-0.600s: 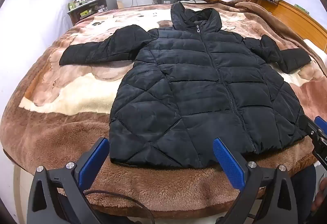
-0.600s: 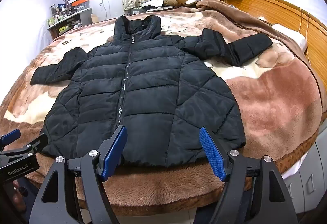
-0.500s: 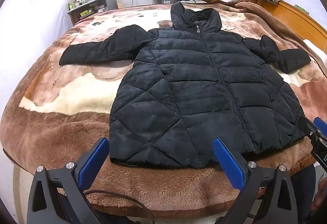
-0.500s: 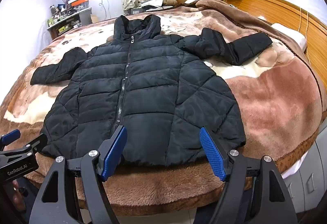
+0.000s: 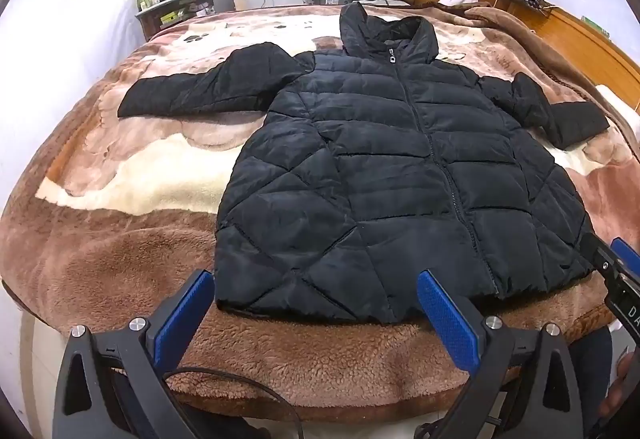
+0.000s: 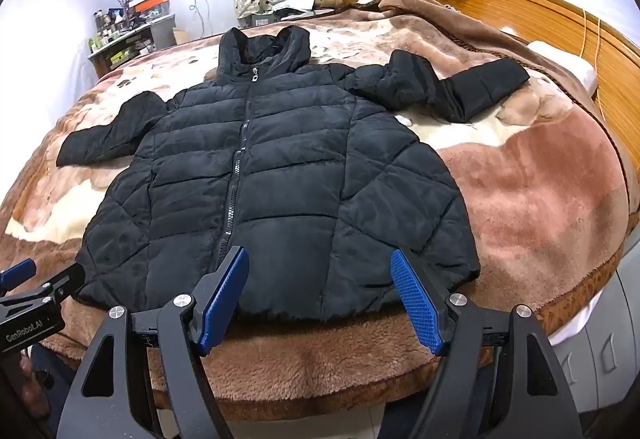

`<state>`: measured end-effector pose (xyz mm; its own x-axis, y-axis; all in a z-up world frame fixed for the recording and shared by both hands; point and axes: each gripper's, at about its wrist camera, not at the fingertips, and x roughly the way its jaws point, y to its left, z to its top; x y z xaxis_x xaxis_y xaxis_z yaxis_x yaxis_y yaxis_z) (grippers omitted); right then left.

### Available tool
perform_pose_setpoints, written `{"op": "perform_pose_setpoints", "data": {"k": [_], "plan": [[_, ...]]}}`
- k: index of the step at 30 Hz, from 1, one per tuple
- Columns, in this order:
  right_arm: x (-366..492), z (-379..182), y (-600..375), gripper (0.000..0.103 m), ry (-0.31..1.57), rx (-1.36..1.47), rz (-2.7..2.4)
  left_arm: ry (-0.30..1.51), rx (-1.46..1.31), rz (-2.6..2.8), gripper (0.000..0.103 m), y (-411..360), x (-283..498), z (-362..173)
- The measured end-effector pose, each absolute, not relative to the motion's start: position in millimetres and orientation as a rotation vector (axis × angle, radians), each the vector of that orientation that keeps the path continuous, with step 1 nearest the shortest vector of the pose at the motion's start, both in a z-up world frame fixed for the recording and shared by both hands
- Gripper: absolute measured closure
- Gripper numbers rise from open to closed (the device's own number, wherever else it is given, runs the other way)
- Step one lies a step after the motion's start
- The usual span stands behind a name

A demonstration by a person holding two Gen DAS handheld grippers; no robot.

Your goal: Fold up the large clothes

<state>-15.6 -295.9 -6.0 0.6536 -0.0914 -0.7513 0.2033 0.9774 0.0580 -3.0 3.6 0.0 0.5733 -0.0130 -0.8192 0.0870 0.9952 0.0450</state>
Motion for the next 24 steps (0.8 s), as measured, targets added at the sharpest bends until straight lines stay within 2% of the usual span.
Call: {"op": "perform_pose_setpoints", "data": {"k": [24], "plan": [[-17.3, -1.8, -295.8, 0.029, 0.832, 0.148, -0.171, 0.939, 0.078, -0.057, 0.001, 6.2, -6.3, 5.3]]}}
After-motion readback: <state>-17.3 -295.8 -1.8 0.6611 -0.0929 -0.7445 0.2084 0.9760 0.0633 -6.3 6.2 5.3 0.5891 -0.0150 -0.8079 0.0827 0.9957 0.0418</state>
